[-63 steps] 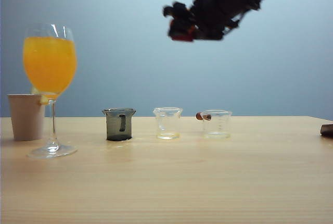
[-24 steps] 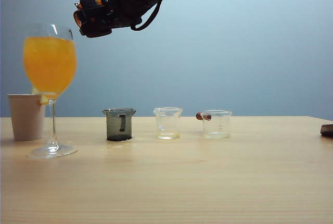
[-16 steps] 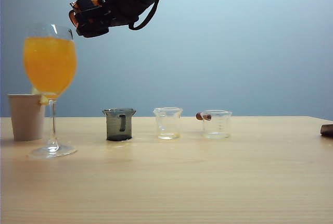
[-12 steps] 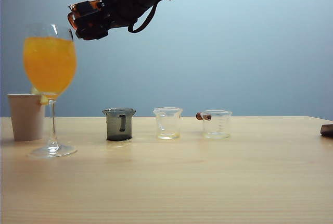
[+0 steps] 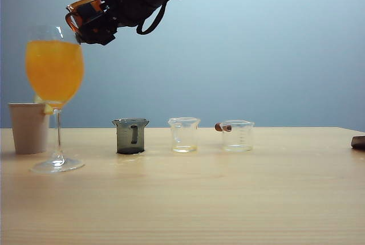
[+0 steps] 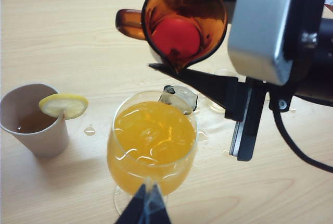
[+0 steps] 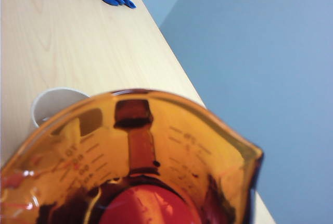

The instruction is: Pick up the fourth measuring cup from the left, pour the grenadine inside into the goblet, and finally put the measuring cup back in its original place.

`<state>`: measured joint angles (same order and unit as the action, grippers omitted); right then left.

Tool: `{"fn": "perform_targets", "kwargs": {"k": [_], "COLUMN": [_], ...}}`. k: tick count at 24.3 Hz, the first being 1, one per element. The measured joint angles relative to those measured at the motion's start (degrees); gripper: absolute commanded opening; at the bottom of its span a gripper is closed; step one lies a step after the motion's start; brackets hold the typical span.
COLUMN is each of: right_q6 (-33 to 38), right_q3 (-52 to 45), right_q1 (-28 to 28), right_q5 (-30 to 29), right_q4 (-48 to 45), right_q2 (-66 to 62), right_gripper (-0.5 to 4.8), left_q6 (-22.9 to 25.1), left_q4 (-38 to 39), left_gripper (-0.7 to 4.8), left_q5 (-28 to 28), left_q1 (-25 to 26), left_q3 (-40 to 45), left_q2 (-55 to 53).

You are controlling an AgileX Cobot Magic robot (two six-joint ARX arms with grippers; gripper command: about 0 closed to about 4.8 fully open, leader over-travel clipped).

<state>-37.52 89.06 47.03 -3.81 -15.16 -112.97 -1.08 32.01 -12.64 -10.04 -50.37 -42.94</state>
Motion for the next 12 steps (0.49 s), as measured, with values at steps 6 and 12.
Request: {"fn": "perform_targets", "kwargs": {"k": [6, 12], "right_q6": [-4.5, -7.6], "right_q3": [0.0, 0.0], "right_q1": [0.3, 0.4], "right_q5": [0.8, 1.4], "right_q4": [0.0, -0.5], "right_q2": [0.0, 0.0], "right_gripper": [0.49, 0.49], "left_q6": [0.0, 0.0], "left_q4": [0.0, 0.0], "left_gripper": [-0.05, -0.05], "left_q5": [0.0, 0.0], "left_q1": [0.0, 0.0], "left_q3": [0.0, 0.0], "left_q2": [0.0, 0.0]}}
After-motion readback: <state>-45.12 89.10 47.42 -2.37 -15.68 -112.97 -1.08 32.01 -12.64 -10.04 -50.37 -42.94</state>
